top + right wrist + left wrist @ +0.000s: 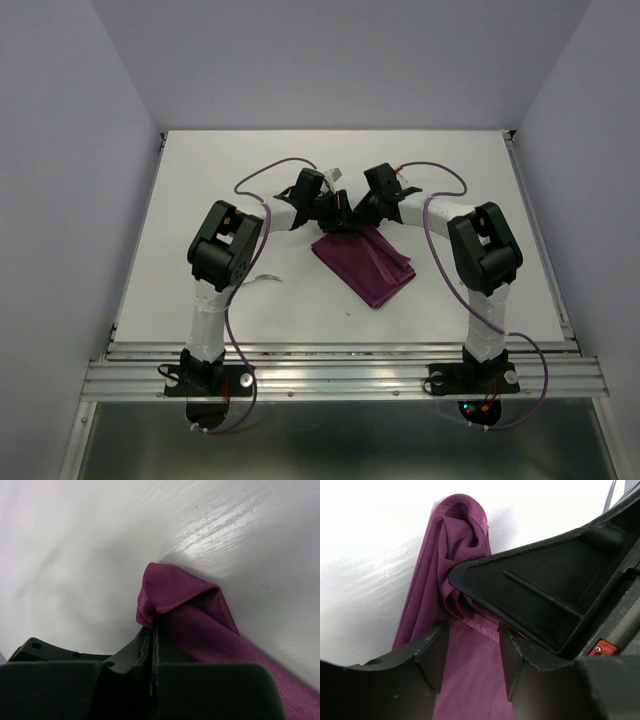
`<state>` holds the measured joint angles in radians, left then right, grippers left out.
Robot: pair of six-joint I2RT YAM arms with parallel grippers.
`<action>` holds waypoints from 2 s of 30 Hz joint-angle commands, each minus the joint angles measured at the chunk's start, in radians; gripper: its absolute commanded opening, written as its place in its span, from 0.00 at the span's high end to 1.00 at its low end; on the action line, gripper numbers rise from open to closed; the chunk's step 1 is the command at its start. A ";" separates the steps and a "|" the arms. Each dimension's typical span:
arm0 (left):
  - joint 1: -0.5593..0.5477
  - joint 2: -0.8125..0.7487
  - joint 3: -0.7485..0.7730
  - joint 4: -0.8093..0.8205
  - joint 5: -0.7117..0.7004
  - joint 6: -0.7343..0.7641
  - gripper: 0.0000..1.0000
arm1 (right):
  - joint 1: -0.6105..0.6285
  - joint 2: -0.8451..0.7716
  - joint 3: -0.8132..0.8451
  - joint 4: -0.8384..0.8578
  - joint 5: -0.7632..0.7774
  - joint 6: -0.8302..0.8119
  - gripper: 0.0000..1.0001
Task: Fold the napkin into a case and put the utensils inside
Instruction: Fold the lower triangle-folded napkin at the center of the board.
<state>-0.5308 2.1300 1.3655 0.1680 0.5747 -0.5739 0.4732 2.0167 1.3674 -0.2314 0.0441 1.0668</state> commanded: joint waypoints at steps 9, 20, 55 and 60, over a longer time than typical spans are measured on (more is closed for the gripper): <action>-0.037 -0.009 -0.019 0.094 0.008 -0.053 0.51 | 0.022 0.008 0.036 0.014 -0.070 0.015 0.99; -0.037 0.044 0.012 0.094 0.016 -0.075 1.00 | 0.022 0.005 0.004 0.012 -0.070 -0.021 0.80; -0.035 -0.039 -0.036 0.067 0.031 -0.003 1.00 | 0.004 -0.066 -0.050 -0.032 -0.001 -0.203 0.67; -0.034 -0.073 -0.042 0.041 0.019 0.005 1.00 | 0.004 -0.036 -0.048 -0.032 -0.026 -0.205 0.75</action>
<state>-0.5571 2.1563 1.3369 0.2237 0.5930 -0.6010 0.4789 1.9518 1.3079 -0.2607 0.0399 0.8791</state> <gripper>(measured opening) 0.019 0.262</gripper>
